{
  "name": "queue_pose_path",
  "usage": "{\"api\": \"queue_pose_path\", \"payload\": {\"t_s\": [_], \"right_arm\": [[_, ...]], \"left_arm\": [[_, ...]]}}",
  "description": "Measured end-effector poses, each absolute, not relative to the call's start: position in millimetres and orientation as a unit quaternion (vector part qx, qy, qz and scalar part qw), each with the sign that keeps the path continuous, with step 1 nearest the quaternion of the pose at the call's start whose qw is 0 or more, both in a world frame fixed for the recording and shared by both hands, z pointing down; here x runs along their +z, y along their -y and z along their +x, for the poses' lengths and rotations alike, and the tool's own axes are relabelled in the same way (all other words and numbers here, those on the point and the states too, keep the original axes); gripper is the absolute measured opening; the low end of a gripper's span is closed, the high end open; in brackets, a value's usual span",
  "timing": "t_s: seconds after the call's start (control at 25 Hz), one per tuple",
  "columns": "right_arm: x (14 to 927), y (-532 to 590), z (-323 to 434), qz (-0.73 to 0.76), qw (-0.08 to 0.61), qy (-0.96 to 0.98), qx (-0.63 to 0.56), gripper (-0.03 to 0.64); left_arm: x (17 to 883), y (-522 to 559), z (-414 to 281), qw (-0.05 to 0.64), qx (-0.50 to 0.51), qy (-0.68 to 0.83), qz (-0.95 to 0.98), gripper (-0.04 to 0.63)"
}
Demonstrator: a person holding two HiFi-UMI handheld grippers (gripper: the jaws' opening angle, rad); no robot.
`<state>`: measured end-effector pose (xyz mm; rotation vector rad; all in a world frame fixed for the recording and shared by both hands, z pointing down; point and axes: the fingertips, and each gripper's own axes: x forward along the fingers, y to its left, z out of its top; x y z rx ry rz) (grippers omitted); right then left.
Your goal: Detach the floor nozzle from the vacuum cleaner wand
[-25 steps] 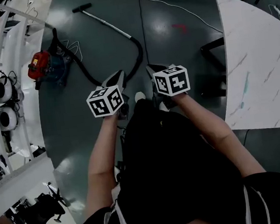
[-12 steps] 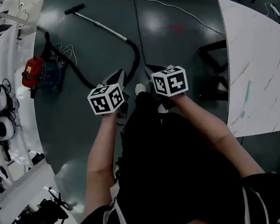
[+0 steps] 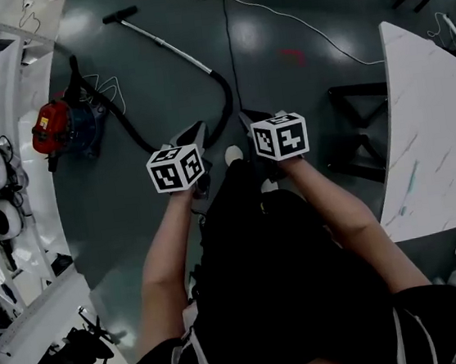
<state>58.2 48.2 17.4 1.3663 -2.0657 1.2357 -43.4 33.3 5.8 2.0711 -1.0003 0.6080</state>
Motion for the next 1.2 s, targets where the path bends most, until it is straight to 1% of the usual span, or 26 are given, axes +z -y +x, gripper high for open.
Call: {"api": "queue_pose_path", "payload": {"t_s": [0.44,0.6,0.92,1.08,1.2], "right_arm": [[37.7,22.0,43.7,0.494,0.209,0.722,0.436,-0.003],[48.6,35.3,50.9,0.480,0.226,0.725,0.440,-0.003],[81.4,65.2,73.0,0.451,0.230,0.736,0.449,-0.003],[94.1,75.0,85.3,0.439,0.244,0.740,0.447,-0.003],[105.3,77.1,90.7,0.431,0.245,0.742,0.451,-0.003]], "left_arm": [[45.1,28.1,-72.1,0.400,0.255,0.374,0.797,0.008],[61.6,38.8,-63.0,0.416,0.261,0.379,0.784,0.008],[94.5,57.3,-41.4,0.437,0.262,0.411,0.756,0.008],[110.8,62.1,-38.4,0.453,0.263,0.428,0.737,0.008],[118.6,65.3,-38.1,0.450,0.266,0.440,0.730,0.008]]}}
